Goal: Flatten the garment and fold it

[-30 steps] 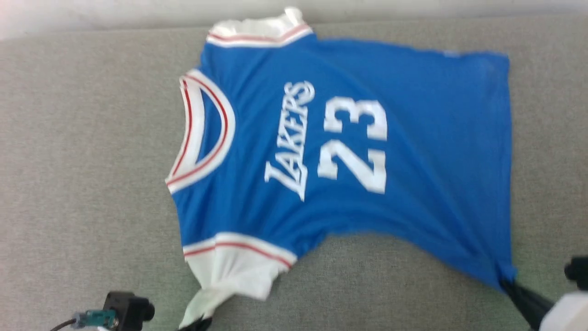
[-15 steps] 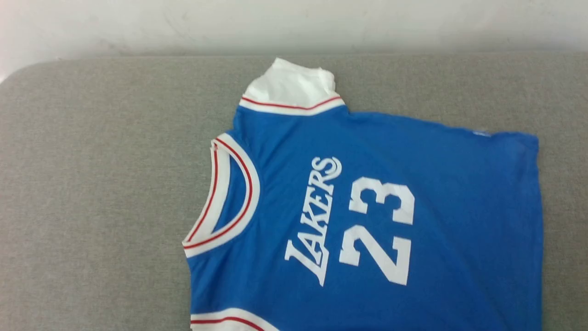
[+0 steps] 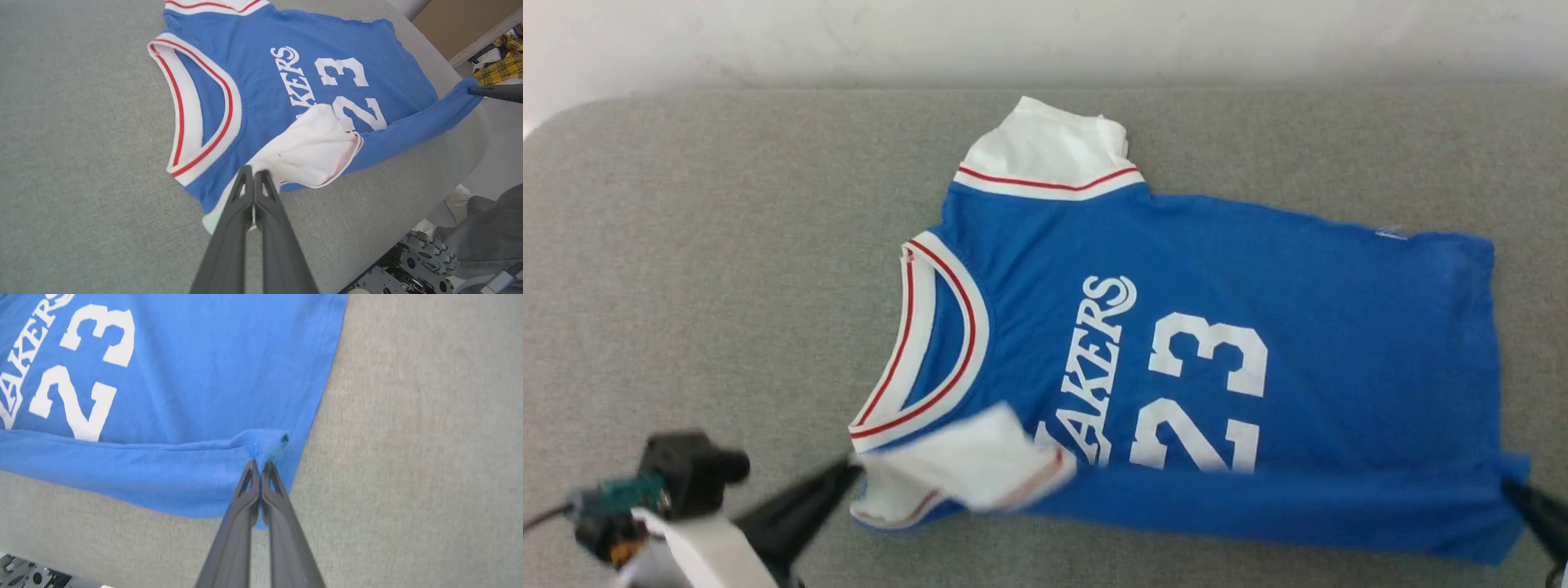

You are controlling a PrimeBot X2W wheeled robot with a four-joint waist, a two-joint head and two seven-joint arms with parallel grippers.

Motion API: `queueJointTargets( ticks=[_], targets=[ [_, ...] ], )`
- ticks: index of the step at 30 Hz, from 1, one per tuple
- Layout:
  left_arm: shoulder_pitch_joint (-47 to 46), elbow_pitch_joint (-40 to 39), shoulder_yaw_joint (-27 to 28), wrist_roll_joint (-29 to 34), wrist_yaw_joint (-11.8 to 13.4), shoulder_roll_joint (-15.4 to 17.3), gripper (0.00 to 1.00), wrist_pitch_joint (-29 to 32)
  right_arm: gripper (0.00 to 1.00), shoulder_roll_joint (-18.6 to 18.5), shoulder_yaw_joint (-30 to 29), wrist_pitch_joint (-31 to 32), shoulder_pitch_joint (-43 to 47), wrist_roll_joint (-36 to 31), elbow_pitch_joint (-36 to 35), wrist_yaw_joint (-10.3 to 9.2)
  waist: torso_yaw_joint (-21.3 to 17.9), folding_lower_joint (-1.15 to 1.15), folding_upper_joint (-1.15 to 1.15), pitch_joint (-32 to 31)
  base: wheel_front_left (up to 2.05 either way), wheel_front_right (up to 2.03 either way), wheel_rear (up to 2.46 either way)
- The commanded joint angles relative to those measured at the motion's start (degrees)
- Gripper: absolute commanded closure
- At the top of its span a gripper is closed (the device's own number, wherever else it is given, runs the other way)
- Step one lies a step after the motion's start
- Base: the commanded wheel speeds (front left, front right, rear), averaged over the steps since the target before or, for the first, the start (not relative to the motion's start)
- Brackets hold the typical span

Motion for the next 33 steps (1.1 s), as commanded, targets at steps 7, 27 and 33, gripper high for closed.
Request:
queueJointTargets(
  ticks=[7,27,33],
  targets=[
    [-10.7,4.52,4.77,6.35,-2.38,-2.0,1.0,1.01,1.0,-2.21,2.32,-2.68,-12.65,-4.13,0.23,-0.05,-2.54,0.0,0.0,6.91,0.0,0.0,0.0],
    [-18.3,30.25,2.25,11.8,-9.34,-17.35,1.0,0.74,1.0,-0.21,6.82,1.07,-21.77,-6.39,10.23,-0.05,-2.65,0.0,0.0,14.55,0.0,0.0,0.0],
    [-18.48,33.05,3.19,10.05,-8.6,-19.44,0.52,0.18,0.0,1.11,6.12,-0.15,-23.08,-6.88,10.5,-0.05,-2.18,0.0,0.0,13.78,0.0,0.0,0.0]
  ],
)
